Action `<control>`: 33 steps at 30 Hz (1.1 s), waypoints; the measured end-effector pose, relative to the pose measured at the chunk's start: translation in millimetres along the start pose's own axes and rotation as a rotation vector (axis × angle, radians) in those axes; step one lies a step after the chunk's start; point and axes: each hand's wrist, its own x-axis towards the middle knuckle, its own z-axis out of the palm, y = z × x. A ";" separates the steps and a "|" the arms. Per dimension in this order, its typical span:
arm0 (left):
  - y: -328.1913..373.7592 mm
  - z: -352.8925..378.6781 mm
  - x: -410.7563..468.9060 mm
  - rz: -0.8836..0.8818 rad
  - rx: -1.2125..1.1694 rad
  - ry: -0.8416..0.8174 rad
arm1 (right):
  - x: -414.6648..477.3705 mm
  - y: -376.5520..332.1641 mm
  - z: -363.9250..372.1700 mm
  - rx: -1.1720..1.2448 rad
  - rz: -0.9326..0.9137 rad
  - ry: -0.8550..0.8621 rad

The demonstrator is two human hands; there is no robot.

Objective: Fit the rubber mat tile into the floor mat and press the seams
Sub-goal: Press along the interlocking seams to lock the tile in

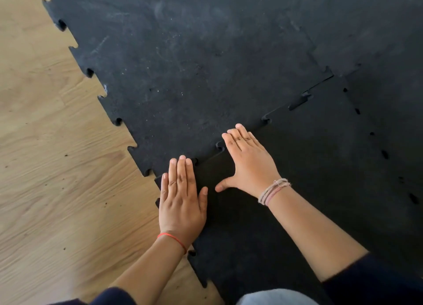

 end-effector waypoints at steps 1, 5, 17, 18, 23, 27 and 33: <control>0.1 -0.5 -1.4 0.003 0.001 -0.003 | -2.8 0.2 2.1 0.016 0.008 0.019; 2.8 3.0 -7.7 0.006 -0.010 -0.019 | -12.3 -0.1 9.6 0.016 0.017 0.039; -2.5 10.4 -0.1 0.035 -0.043 0.035 | -10.5 9.4 33.7 -0.177 0.028 0.114; -2.4 10.4 0.1 0.032 -0.041 0.036 | -8.9 9.7 33.0 -0.178 0.021 0.110; -0.8 10.6 1.5 0.033 -0.022 0.035 | -4.2 12.7 23.7 -0.167 -0.026 0.038; -1.3 5.7 0.3 0.034 -0.043 -0.002 | -13.2 10.2 27.9 -0.125 0.008 0.039; -1.2 9.9 2.1 0.043 -0.035 0.045 | -19.0 9.6 27.1 -0.109 0.031 -0.067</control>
